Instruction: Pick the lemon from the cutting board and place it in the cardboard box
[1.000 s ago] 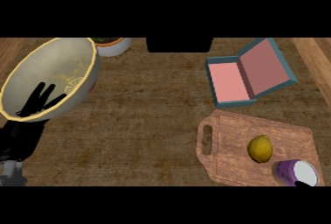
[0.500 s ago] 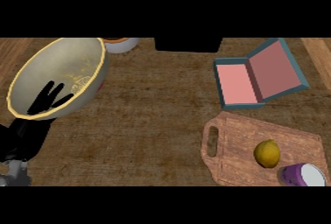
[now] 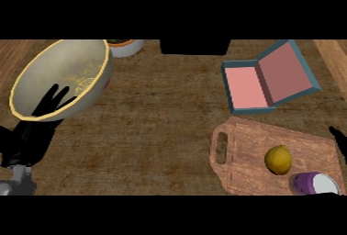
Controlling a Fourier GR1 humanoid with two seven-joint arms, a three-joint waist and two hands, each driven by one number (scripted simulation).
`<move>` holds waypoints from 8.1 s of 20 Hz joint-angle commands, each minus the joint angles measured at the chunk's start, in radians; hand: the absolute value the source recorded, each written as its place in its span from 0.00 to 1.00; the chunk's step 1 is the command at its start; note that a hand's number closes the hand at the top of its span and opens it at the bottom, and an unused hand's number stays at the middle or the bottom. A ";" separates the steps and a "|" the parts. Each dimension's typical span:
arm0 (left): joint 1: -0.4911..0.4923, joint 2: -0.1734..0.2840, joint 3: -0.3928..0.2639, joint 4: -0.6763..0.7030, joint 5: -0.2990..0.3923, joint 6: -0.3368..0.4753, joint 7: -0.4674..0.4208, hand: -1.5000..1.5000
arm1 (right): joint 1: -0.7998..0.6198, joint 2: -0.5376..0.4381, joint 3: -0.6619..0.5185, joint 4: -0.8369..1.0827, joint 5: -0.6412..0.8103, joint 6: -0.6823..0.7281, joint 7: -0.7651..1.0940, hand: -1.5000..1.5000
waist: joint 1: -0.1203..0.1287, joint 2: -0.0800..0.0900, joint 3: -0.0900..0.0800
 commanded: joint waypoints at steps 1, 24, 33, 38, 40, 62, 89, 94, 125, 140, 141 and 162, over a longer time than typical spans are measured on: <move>0.001 0.032 0.060 0.066 0.021 -0.061 -0.028 0.50 | -0.089 0.019 -0.003 -0.036 -0.059 0.111 0.226 0.00 | -0.017 -0.003 0.001; 0.131 -0.055 0.095 -0.090 -0.045 -0.083 0.002 0.50 | -0.164 0.189 0.006 0.184 0.121 0.226 0.094 0.00 | -0.022 -0.007 0.002; 0.029 -0.071 0.105 -0.030 -0.075 -0.078 0.044 0.50 | -0.280 0.281 0.000 0.326 0.142 0.288 0.125 0.00 | -0.022 -0.005 0.002; 0.065 -0.068 0.132 -0.020 -0.077 -0.115 0.018 0.50 | -0.246 0.317 0.004 0.316 0.196 0.284 0.134 0.00 | -0.025 -0.006 0.002; 0.018 -0.101 0.106 -0.035 -0.101 -0.071 0.057 0.50 | -0.266 0.322 -0.006 0.322 0.197 0.314 0.138 0.00 | -0.026 -0.006 0.002; 0.057 -0.116 0.211 -0.034 -0.112 -0.178 0.051 0.50 | -0.211 0.430 -0.088 0.508 0.300 0.320 -0.064 0.00 | -0.026 -0.006 0.003; -0.071 -0.215 0.118 -0.035 -0.198 -0.187 0.099 0.50 | -1.033 0.707 -0.061 1.270 0.543 0.164 -0.045 1.00 | 0.087 0.030 0.003; -0.087 -0.203 0.137 -0.019 -0.196 -0.187 0.099 0.50 | -1.204 0.708 -0.047 1.466 0.578 0.053 -0.059 1.00 | 0.082 0.026 0.002; 0.035 -0.217 0.180 -0.058 -0.202 -0.185 0.055 0.50 | -1.638 0.545 -0.140 1.784 0.853 -0.114 0.060 1.00 | 0.001 0.003 0.002; -0.030 -0.211 0.192 -0.050 -0.228 -0.145 0.124 0.50 | -1.378 0.528 -0.246 1.800 0.810 -0.332 -0.160 1.00 | -0.007 0.003 0.003; -0.001 -0.201 0.209 -0.011 -0.202 -0.203 0.056 0.50 | -1.386 0.497 -0.287 1.806 0.766 -0.310 -0.202 1.00 | -0.004 0.005 0.003; 0.036 -0.210 0.221 -0.086 -0.201 -0.181 0.109 0.50 | -1.179 0.560 -0.454 1.497 0.615 -0.858 -0.361 0.00 | -0.026 -0.011 0.004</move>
